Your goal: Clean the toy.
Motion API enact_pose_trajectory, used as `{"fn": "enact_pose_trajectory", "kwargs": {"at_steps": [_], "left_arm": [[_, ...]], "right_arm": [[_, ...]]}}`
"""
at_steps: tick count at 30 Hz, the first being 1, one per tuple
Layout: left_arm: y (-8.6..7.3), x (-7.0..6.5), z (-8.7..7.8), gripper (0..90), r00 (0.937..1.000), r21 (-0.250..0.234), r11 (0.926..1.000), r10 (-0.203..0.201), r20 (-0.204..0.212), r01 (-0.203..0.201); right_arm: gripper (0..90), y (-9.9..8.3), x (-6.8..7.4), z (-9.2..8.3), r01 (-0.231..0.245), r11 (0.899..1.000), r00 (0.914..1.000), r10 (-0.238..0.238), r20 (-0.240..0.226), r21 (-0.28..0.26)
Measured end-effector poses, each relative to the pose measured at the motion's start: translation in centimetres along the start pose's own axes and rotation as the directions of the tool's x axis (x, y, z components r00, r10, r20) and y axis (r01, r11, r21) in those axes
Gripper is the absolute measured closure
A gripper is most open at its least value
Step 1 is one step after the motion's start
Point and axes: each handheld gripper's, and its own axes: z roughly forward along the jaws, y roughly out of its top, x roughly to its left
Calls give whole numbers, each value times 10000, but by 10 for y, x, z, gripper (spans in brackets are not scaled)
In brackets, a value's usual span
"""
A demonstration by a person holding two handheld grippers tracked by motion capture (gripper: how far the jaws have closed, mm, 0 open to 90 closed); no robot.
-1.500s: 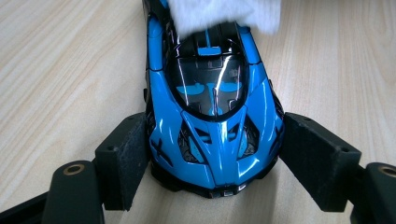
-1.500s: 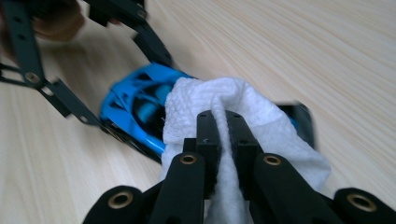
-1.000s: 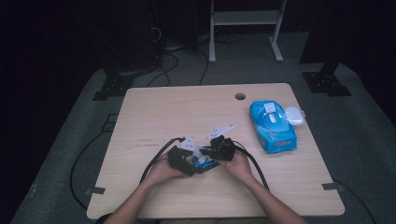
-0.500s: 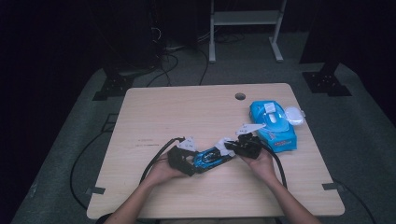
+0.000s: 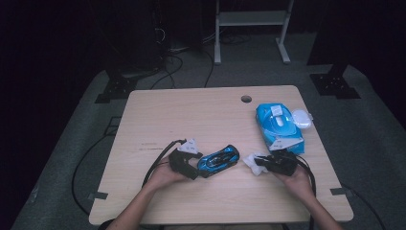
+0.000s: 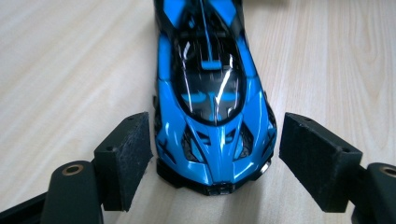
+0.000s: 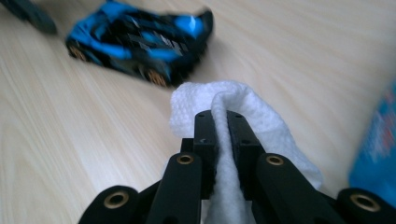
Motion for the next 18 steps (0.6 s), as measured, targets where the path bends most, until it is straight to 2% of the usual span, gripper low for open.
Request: {"fn": "enact_pose_trajectory", "kwargs": {"at_steps": [2,3,5,8,13,18], "left_arm": [[0,2,-3,229,9999,-164,9998,-87,-53,86],[0,2,-4,226,9999,-217,9997,-145,-86,143],[-1,4,-5,213,9996,-252,9994,-229,-162,225],[-1,5,-8,204,9993,-364,9990,-282,-258,272],[2,7,-19,186,9980,-648,9975,-331,-532,297],[4,10,-30,167,9963,-754,9965,-404,-756,347]], "right_arm": [[727,-10,-6,-5,-301,9995,9995,300,-117,-73],[616,-16,-10,-8,-639,9978,9977,636,-224,-156],[574,-21,-14,-12,-852,9963,9958,847,-354,-109],[479,-24,-18,-20,-977,9944,9949,966,-288,-398],[445,-29,-21,-33,-1086,9901,9933,1045,-496,-888],[432,-33,-22,-44,-1177,9877,9924,1132,-487,-1026]]}}
